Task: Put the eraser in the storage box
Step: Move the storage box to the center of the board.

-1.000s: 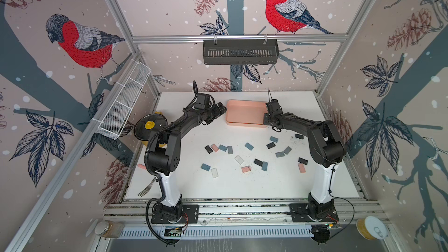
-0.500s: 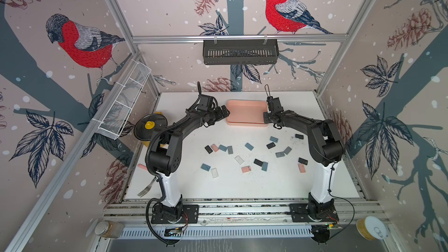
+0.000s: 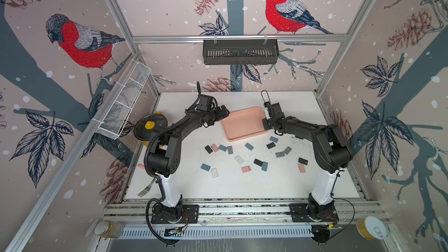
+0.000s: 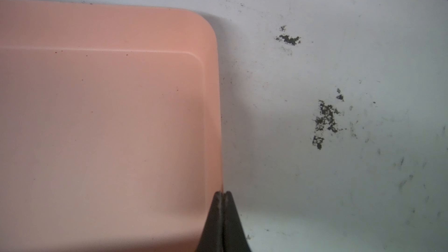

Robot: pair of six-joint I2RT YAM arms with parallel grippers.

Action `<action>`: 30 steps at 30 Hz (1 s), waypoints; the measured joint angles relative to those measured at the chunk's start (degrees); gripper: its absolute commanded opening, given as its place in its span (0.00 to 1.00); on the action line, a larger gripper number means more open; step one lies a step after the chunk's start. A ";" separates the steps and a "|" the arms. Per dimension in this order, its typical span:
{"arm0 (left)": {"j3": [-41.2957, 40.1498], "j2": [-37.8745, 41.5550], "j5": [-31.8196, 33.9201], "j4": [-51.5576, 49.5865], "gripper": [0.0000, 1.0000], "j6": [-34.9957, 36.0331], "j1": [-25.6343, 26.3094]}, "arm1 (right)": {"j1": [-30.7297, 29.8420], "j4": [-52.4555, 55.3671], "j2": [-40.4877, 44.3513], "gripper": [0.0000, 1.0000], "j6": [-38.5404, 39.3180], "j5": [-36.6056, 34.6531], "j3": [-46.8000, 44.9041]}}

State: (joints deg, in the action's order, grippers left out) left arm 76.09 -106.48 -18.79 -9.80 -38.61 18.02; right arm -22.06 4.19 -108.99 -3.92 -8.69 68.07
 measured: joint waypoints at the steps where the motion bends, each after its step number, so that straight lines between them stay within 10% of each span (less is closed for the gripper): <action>1: 0.00 0.13 -0.02 0.00 0.97 -0.02 0.00 | 0.20 0.33 -0.11 0.05 -0.22 0.31 0.35; 19: -0.44 0.26 -0.46 0.20 0.97 -0.52 0.22 | 1.27 3.26 -3.61 0.15 -10.58 0.46 5.46; 30: -0.55 0.17 -0.50 0.26 0.97 -0.57 1.14 | 1.51 5.62 2.40 0.78 -9.16 -0.13 6.05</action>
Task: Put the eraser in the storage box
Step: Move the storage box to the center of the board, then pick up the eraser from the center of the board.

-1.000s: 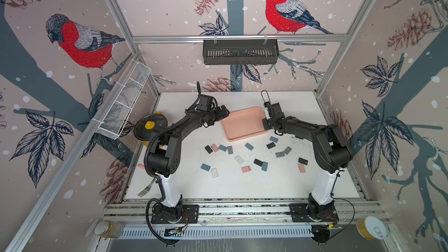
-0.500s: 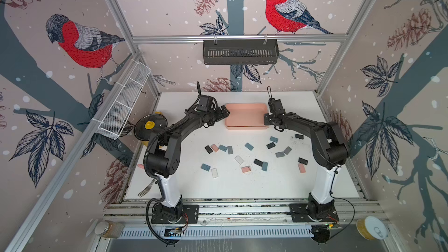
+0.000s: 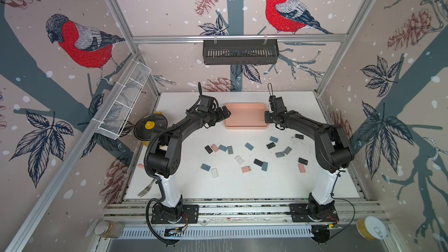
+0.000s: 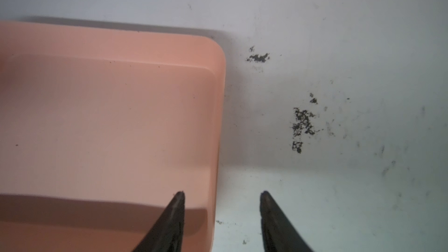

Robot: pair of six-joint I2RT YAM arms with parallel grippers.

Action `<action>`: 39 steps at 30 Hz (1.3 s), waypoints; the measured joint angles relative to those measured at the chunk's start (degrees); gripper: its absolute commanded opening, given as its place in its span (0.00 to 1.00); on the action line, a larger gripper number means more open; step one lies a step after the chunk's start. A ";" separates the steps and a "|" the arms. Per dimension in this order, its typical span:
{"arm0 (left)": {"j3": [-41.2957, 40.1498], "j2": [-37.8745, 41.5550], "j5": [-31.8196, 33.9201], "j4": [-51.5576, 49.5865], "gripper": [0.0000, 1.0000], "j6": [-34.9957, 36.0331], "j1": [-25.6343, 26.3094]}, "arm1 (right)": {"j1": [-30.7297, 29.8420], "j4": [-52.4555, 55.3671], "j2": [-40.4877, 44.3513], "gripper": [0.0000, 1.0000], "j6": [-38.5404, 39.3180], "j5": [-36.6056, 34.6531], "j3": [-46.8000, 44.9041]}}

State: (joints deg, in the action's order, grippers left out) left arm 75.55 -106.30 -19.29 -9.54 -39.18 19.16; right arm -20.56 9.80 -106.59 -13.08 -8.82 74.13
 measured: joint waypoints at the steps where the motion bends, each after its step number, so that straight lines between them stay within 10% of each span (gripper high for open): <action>1: 0.02 0.00 0.02 -0.04 0.97 0.02 0.20 | 0.00 0.24 1.46 0.86 -0.07 0.00 -0.11; 3: 0.22 0.04 0.09 -0.15 0.97 0.15 0.57 | -0.02 0.35 4.46 1.00 -0.07 -0.02 -1.07; 23: -2.29 5.77 -0.39 3.15 0.97 0.33 7.23 | -0.92 3.76 18.80 1.00 -3.37 -3.04 -25.94; 39: -4.00 7.26 -1.86 4.98 0.97 -1.31 11.17 | -1.88 3.85 7.82 0.69 -4.70 -1.77 -21.18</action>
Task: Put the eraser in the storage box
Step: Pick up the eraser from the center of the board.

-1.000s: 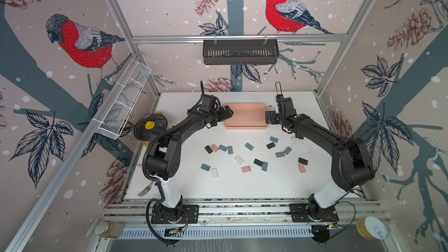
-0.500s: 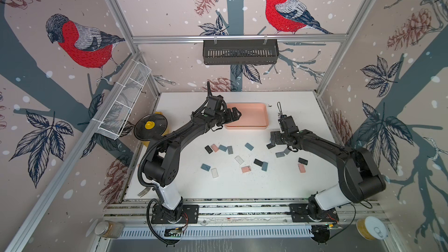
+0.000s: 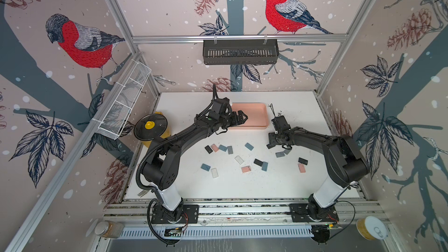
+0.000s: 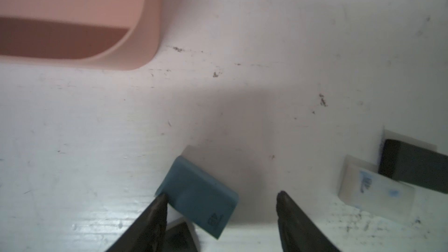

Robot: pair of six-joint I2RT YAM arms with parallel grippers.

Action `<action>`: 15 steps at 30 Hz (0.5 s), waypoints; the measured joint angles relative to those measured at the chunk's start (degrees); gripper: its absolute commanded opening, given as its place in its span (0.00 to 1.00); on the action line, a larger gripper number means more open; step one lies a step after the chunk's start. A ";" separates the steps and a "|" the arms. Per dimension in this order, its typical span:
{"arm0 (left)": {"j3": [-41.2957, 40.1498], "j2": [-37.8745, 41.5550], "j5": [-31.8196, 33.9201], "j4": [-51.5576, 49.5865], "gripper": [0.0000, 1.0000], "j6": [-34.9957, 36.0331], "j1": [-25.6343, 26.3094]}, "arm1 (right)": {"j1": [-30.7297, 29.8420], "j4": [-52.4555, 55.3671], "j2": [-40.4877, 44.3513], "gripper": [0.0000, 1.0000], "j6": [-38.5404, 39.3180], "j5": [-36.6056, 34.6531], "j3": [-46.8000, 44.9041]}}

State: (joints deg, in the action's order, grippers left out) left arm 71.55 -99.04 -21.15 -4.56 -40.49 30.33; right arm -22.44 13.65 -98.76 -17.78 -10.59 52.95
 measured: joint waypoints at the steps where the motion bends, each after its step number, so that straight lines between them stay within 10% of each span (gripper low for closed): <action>1: 0.00 0.00 0.02 0.00 0.97 0.00 0.00 | 0.00 -0.11 -0.33 0.67 0.00 0.17 0.17; 15: 0.00 -0.11 0.07 0.00 0.97 0.00 0.00 | -0.31 -3.15 -0.94 0.61 -0.15 0.85 0.04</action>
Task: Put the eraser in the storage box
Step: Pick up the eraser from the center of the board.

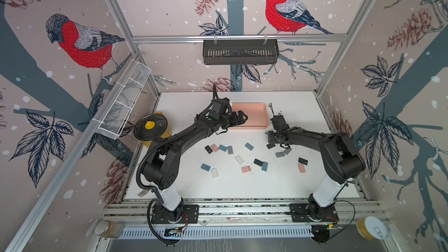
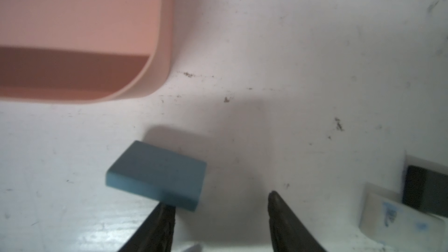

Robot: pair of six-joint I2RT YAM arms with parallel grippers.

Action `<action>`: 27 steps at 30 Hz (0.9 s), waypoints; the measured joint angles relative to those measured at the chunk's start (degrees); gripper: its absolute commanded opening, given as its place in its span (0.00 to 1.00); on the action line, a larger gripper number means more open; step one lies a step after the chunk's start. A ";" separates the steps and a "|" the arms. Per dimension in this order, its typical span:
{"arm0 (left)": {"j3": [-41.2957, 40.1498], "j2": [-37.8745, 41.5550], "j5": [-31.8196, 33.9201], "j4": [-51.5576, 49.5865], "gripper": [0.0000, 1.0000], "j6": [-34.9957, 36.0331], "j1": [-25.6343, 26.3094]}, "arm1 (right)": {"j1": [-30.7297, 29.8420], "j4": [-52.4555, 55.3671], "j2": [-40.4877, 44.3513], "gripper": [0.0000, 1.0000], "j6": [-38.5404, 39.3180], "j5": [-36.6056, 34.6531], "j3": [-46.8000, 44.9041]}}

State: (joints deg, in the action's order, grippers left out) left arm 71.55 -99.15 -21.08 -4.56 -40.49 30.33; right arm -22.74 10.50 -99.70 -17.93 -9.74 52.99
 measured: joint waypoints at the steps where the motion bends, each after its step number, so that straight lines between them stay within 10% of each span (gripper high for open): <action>1: 0.00 -0.02 0.00 0.00 0.97 0.00 0.00 | 0.22 0.59 0.35 0.60 0.00 0.44 -0.04; 27: 0.02 -0.09 0.15 -0.02 0.97 0.04 0.00 | 1.29 2.45 -4.98 0.72 1.86 10.12 8.44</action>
State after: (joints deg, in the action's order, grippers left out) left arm 71.57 -99.24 -20.93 -4.58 -40.45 30.33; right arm -21.45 12.95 -104.68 -16.08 0.38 61.43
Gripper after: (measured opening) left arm 0.972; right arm 0.702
